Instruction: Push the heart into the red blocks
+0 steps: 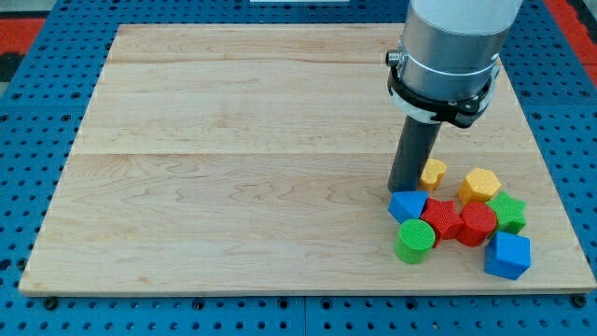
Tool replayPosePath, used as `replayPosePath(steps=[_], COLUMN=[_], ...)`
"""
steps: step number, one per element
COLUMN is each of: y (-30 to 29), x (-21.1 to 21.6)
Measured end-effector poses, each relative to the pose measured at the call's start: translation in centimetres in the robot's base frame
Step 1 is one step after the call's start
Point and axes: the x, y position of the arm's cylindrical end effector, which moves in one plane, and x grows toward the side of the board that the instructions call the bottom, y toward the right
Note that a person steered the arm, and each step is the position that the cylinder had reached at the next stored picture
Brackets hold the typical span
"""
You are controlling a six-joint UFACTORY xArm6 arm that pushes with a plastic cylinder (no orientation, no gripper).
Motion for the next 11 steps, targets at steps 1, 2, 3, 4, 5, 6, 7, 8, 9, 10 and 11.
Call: replayPosePath(steps=[1, 2, 3, 4, 5, 6, 7, 8, 9, 10, 11], y=[0.1, 0.1, 1.1, 3.9, 3.9, 3.9, 3.9, 3.9, 3.9, 3.8, 0.3], x=[-1.6, -3.6, -3.8, -3.8, -3.7, -3.4, -2.9, -2.7, -1.8, -1.4, -1.6])
